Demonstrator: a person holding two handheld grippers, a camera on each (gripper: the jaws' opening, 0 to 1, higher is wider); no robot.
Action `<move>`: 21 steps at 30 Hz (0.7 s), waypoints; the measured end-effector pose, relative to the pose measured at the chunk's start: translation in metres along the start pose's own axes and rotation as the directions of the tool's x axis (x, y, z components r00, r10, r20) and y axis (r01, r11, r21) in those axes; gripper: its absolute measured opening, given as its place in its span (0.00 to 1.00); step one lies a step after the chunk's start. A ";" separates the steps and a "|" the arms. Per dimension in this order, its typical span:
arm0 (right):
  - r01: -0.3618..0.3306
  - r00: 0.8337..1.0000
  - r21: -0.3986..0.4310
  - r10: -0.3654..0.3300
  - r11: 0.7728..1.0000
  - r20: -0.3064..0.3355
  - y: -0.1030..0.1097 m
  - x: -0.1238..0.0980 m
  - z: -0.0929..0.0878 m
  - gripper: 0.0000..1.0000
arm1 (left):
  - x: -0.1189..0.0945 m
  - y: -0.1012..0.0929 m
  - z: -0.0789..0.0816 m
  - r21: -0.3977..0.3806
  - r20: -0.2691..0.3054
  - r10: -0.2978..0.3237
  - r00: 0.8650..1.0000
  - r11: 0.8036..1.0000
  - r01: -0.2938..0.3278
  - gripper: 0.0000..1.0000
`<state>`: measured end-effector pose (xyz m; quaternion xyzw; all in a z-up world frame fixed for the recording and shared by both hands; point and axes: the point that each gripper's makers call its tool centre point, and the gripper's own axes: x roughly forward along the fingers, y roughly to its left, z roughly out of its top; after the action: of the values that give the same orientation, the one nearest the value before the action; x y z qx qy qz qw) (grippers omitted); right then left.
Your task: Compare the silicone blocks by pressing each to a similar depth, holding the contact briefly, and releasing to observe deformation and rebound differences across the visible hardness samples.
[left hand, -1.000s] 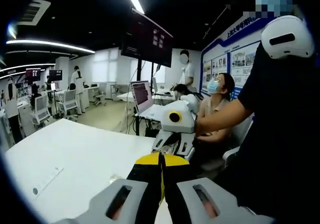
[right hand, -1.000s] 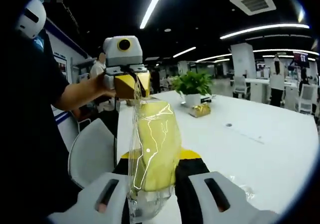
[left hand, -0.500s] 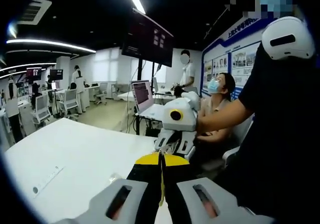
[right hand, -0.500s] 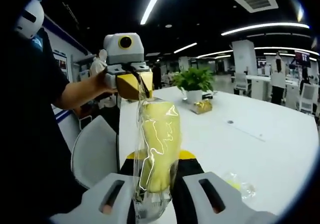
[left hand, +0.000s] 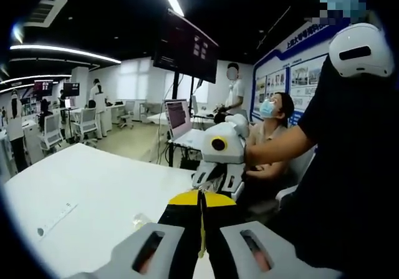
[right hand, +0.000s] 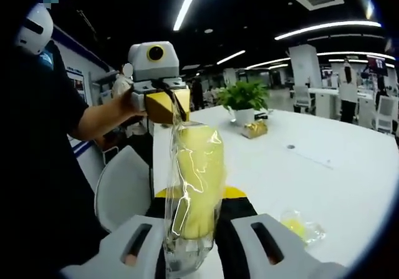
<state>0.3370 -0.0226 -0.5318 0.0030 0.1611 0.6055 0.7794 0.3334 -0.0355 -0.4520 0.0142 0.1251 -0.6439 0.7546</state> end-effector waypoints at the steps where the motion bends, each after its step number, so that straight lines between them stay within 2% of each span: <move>1: 0.009 1.000 -0.027 -0.009 1.000 0.015 -0.002 0.000 0.002 0.12 | 0.000 0.001 0.001 -0.001 0.005 0.004 1.000 1.000 -0.004 0.00; 3: -0.004 1.000 -0.027 0.004 1.000 0.014 0.000 0.001 0.000 0.14 | 0.000 0.000 0.000 -0.014 0.006 -0.002 1.000 1.000 0.002 0.00; 5: -0.007 1.000 0.026 0.007 1.000 -0.001 -0.002 0.001 -0.003 0.17 | 0.000 0.001 -0.001 -0.005 0.000 0.005 1.000 1.000 -0.005 0.00; 8: 0.009 1.000 -0.013 -0.009 1.000 0.003 -0.004 0.002 -0.003 0.20 | 0.000 0.001 -0.003 -0.012 -0.006 0.004 1.000 1.000 -0.004 0.00; 21: 0.016 0.999 0.009 -0.016 1.000 0.030 -0.001 0.006 -0.001 0.44 | -0.001 -0.004 -0.005 -0.033 0.006 0.003 1.000 0.999 -0.002 0.00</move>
<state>0.3394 -0.0175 -0.5342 0.0141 0.1520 0.5983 0.7866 0.3288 -0.0343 -0.4557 0.0001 0.1334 -0.6409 0.7559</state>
